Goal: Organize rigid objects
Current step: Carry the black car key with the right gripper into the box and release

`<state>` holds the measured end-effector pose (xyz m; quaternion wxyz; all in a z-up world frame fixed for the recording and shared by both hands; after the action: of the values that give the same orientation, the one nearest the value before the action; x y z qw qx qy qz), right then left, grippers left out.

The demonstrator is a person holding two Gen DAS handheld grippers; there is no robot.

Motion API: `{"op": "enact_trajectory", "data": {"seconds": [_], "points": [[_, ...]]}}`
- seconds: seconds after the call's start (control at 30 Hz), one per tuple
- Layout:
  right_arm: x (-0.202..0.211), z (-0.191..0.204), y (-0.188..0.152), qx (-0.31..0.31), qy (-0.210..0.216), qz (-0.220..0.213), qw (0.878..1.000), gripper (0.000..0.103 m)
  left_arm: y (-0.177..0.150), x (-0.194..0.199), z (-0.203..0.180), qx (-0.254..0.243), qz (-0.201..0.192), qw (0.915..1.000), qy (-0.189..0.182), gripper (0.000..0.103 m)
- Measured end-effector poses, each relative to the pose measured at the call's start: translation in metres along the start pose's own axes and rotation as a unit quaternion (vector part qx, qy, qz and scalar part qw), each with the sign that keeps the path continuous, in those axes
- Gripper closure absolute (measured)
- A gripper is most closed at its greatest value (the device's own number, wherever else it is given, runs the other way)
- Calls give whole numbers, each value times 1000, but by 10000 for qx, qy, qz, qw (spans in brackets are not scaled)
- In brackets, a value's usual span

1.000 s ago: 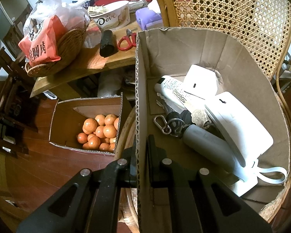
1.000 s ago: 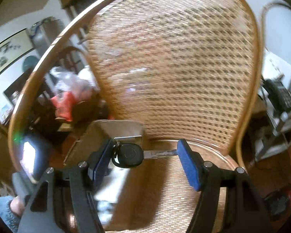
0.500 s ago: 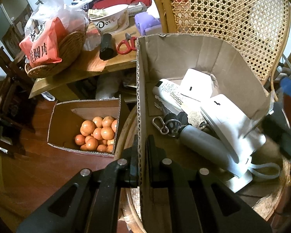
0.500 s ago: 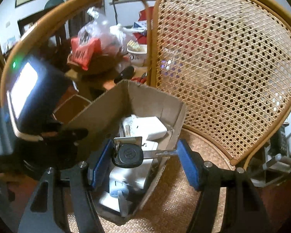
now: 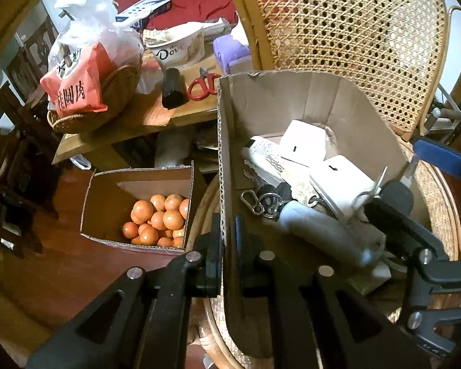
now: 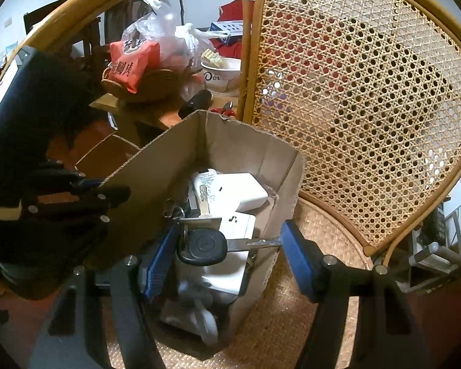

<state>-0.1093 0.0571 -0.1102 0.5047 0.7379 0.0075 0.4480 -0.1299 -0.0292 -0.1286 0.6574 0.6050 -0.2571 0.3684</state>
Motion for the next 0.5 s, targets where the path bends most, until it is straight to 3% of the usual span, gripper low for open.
{"op": "enact_trajectory", "data": {"seconds": [0.07,0.17,0.37,0.5], "points": [[4,1,1,-6,-26,7,10000,28,2,5,-1,-29,-89,10000,-26,92],[10,-1,0,-23,-142,2,9999,15,1,9,-2,-68,-123,9999,-52,91],[34,-8,-7,-80,-378,-7,9993,11,0,19,1,-12,-243,9995,-196,90],[62,-15,-8,-172,-543,-316,9979,0,0,34,-1,-82,-496,9982,-313,77]]}}
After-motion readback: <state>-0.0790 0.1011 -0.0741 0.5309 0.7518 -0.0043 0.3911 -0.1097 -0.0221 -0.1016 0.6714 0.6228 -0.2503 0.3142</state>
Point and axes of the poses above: each gripper's, at about its wrist camera, not at the fingertips, and x roughly against the way its jaws point, z to its left, y to its top, the point moved 5 cm from there along -x, roughly the way its jaws point, and after that the axes turned 9 degrees about -z, right-handed, at the moved point
